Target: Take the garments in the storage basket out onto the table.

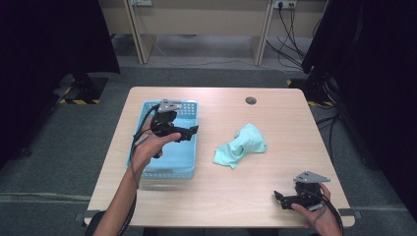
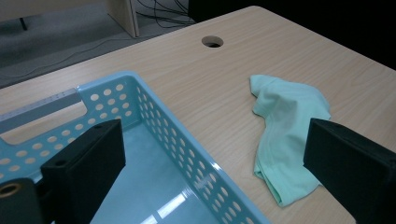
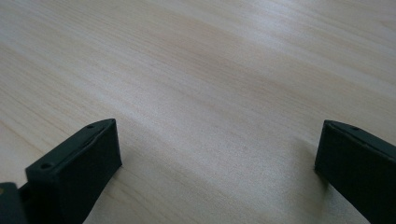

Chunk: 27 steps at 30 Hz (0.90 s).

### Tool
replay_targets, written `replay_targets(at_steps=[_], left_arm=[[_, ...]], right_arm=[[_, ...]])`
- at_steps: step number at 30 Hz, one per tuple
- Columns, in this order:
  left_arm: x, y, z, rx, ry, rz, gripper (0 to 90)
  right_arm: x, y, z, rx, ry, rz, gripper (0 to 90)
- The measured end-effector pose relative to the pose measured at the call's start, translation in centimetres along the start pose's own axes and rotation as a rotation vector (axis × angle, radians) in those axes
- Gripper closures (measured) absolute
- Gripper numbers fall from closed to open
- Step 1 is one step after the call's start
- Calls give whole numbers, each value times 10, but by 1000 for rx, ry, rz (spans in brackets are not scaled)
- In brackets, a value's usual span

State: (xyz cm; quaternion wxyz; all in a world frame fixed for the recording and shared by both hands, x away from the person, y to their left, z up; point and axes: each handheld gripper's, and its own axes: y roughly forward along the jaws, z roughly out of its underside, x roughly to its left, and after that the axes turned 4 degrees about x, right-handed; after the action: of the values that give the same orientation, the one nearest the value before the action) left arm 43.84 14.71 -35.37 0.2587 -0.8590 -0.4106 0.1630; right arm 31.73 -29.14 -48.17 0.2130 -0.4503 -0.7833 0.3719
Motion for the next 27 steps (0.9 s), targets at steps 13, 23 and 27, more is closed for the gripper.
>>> replay_targets(at_steps=[13,23,27], left_arm=[[-5,-9,10,-10,27,4,49],[-4,-17,23,-19,14,15,49],[-5,-23,27,-21,17,12,49]], right_arm=[[0,0,0,0,0,0,4],[0,0,0,0,0,0,4],[0,0,0,0,0,0,4]])
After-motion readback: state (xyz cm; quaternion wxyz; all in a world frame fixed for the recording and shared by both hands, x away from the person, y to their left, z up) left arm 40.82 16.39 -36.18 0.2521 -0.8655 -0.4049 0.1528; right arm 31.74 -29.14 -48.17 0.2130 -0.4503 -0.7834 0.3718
